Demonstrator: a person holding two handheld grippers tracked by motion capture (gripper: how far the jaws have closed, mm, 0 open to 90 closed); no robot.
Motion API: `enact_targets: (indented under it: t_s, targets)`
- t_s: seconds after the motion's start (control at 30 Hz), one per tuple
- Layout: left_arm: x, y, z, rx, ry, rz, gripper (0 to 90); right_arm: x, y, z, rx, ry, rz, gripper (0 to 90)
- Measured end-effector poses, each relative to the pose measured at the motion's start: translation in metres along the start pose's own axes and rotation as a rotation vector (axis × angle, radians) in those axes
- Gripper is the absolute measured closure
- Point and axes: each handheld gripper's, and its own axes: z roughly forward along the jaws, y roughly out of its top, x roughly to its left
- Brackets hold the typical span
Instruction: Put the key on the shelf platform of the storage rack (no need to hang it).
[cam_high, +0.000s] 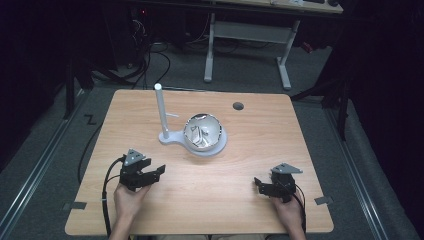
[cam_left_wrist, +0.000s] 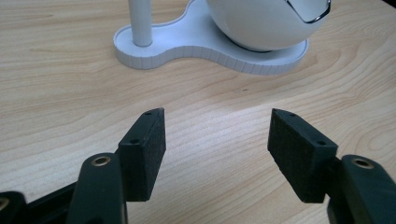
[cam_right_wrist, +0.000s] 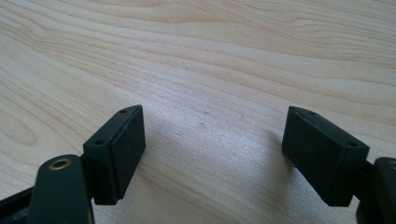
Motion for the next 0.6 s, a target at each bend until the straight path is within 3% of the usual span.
enact_targets:
  t_s: [0.17,0.2,0.23,0.27,0.4,0.47,0.53,0.6]
  targets:
    - [0.008,-0.013,0.005,0.003,0.019,0.017,37.3,0.0,0.0,0.0,0.0,0.0,0.0,21.8]
    - [0.009,-0.016,0.01,-0.043,-0.02,0.016,37.2,0.0,0.0,0.0,0.0,0.0,0.0,21.8]
    - [0.011,-0.02,0.012,-0.039,-0.015,0.011,37.2,0.0,0.0,0.0,0.0,0.0,0.0,21.8]
    - [0.014,-0.023,0.01,0.005,0.037,0.024,37.2,0.0,0.0,0.0,0.0,0.0,0.0,21.9]
    - [0.022,-0.037,0.017,0.005,0.061,0.053,37.2,0.0,0.0,0.0,0.0,0.0,0.0,21.9]
    - [0.025,-0.042,0.019,0.0,0.067,0.061,37.2,0.0,0.0,0.0,0.0,0.0,0.0,21.8]
    - [0.029,-0.049,0.021,-0.034,0.055,0.084,36.1,0.0,0.0,0.0,0.0,0.0,0.0,21.9]
    - [0.028,-0.054,0.022,-0.053,0.071,0.094,36.0,0.0,0.0,0.0,0.0,0.0,0.0,21.9]
